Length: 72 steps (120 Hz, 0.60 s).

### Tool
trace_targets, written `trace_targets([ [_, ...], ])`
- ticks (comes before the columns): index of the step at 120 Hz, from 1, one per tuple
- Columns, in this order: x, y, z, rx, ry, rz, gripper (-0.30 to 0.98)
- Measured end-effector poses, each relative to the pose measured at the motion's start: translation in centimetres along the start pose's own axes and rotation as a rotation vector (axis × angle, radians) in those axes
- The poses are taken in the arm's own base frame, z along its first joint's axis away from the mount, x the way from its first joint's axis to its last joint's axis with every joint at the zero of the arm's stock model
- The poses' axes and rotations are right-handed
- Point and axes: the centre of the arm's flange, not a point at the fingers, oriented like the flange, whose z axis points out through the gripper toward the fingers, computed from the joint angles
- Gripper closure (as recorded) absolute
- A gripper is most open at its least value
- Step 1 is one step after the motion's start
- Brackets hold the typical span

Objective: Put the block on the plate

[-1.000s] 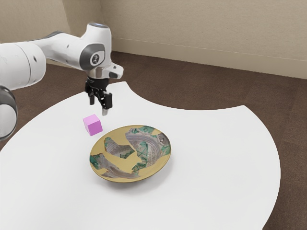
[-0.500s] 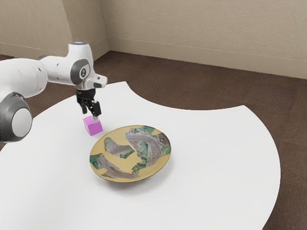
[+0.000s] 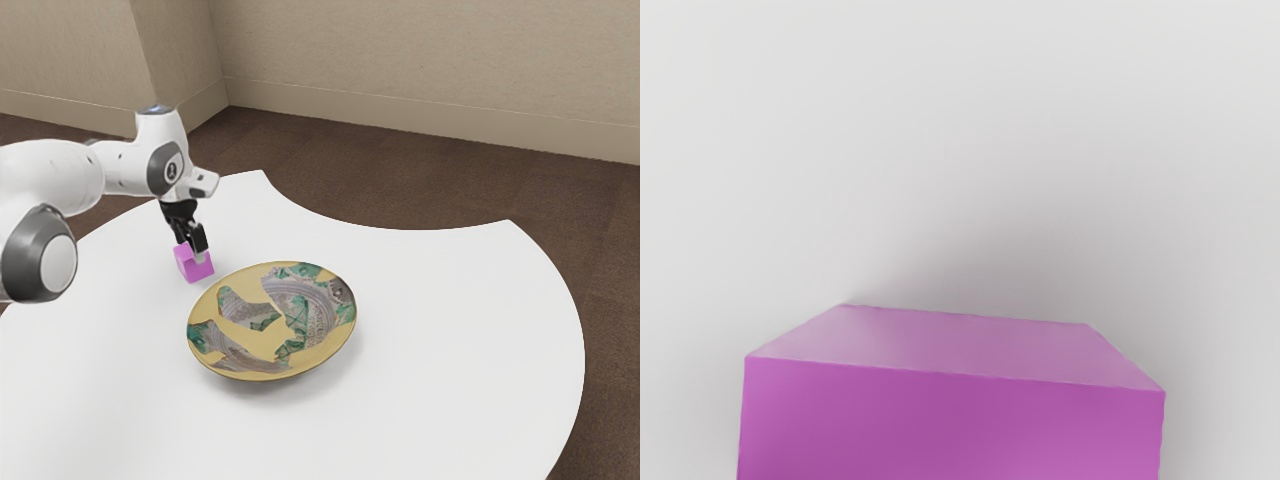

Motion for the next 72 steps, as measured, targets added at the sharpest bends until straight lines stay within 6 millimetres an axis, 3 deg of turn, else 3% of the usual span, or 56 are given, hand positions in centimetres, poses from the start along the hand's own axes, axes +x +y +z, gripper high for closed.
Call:
trace_targets([
  [50,0.2,-0.6,3.1,-0.01,0.008,0.05,0.01],
  [72,0.2,-0.6,3.3,-0.017,0.014,0.061,0.2],
])
